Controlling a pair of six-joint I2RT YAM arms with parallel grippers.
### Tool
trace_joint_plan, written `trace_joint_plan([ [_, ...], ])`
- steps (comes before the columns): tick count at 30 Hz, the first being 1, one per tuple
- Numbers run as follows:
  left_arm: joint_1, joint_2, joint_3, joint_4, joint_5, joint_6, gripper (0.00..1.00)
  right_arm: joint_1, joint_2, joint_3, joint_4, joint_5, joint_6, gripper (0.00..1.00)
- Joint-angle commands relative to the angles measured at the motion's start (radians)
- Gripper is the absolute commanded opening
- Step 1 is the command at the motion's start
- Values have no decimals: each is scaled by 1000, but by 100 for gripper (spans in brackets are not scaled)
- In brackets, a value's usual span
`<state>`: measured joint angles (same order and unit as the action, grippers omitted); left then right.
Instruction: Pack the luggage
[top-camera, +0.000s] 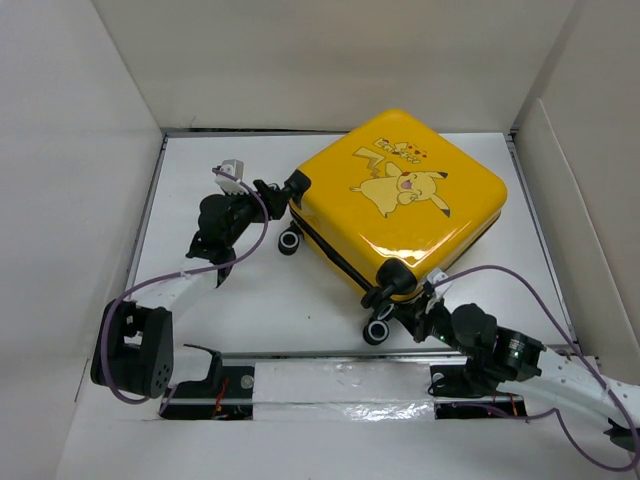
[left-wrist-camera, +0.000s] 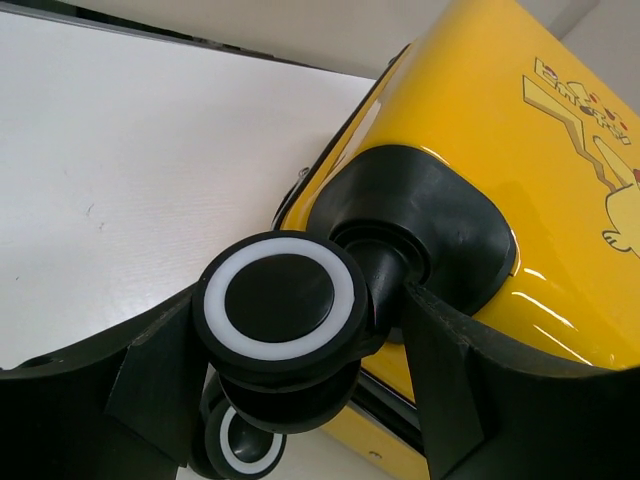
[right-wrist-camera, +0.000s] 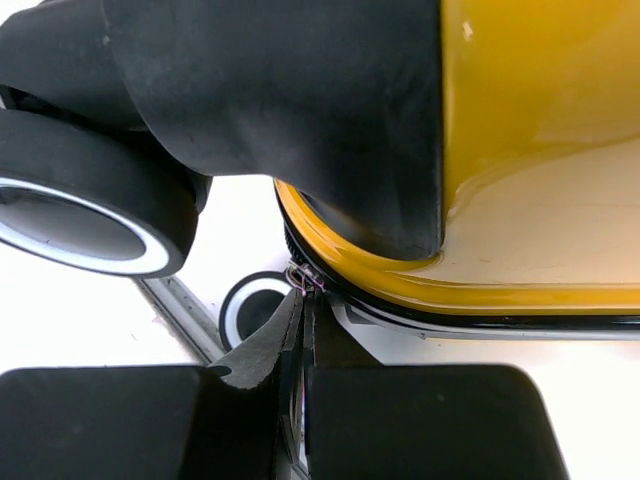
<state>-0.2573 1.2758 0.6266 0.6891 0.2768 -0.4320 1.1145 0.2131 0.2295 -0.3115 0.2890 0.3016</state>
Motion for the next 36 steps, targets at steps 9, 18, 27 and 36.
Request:
trace_joint_plan([
  [9,-23,-12,-128,315,35,-122,0,-255,103,53,294,-77,-55,0],
  [18,-23,51,-234,473,93,-168,0,-685,397,94,549,-472,-105,0],
  [27,-23,151,-143,535,165,-180,21,-815,497,150,553,-610,-116,0],
  [36,-23,-42,-153,297,-59,34,96,-886,330,80,486,-554,-87,0],
])
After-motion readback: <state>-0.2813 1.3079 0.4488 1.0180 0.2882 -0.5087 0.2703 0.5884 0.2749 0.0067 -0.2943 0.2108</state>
